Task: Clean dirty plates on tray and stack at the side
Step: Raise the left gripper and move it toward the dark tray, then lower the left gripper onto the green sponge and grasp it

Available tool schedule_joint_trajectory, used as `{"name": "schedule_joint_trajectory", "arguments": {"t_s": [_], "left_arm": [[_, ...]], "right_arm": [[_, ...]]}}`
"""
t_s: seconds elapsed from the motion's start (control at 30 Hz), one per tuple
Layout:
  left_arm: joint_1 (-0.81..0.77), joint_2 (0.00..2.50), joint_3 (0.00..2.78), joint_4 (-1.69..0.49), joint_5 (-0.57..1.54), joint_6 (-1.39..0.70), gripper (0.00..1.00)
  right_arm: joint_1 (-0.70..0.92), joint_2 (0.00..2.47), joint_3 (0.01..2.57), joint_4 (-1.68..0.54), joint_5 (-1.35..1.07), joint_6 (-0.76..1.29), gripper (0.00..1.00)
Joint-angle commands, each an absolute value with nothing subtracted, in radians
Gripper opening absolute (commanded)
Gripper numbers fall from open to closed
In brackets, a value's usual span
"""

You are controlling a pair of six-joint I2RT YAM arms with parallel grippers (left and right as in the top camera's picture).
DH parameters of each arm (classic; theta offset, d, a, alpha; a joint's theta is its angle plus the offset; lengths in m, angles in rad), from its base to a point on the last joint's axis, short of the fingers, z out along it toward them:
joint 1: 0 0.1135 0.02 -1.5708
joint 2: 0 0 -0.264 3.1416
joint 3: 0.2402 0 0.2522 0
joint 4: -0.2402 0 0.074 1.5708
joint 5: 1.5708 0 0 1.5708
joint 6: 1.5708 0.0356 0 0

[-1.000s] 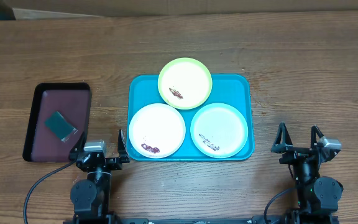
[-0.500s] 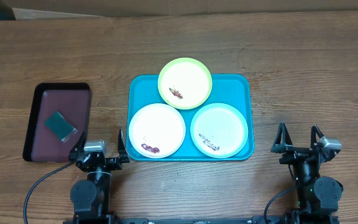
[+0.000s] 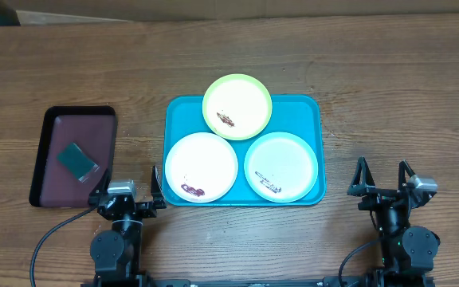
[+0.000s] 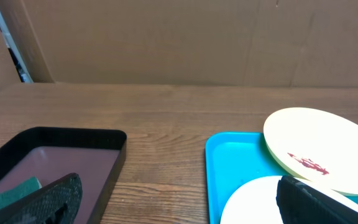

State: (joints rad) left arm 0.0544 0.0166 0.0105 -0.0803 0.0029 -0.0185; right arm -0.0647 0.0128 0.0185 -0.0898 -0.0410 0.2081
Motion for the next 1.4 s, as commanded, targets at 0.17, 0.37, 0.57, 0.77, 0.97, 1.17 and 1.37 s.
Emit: {"name": "schedule_joint_trajectory", "arguments": {"t_s": [0.17, 0.37, 0.57, 0.77, 0.97, 1.17, 1.37], "left_arm": [[0.058, 0.006, 0.005, -0.039, 0.132, -0.13, 1.0], [0.058, 0.006, 0.005, -0.016, 0.574, -0.525, 1.0], [0.059, 0.006, 0.044, 0.36, 0.591, -0.459, 1.0], [0.059, 0.082, 0.361, -0.006, 0.134, -0.204, 1.0], [0.059, 0.402, 0.704, -0.324, -0.223, -0.146, 1.0], [0.124, 0.83, 1.007, -0.529, -0.313, -0.162, 1.0], [0.28, 1.096, 1.278, -0.739, -0.116, -0.187, 1.0]], "right_arm": [[-0.067, 0.004, 0.008, -0.083, -0.036, 0.205, 1.0], [-0.067, 0.004, 0.008, -0.083, -0.036, 0.205, 1.0], [-0.067, 0.004, 0.008, -0.083, -0.036, 0.205, 1.0], [-0.067, 0.004, 0.008, -0.083, -0.036, 0.205, 1.0], [-0.067, 0.004, 0.008, -0.083, -0.036, 0.205, 1.0], [-0.067, 0.004, 0.008, -0.083, -0.036, 0.205, 1.0], [-0.067, 0.004, 0.008, -0.083, -0.036, 0.205, 1.0]]}}
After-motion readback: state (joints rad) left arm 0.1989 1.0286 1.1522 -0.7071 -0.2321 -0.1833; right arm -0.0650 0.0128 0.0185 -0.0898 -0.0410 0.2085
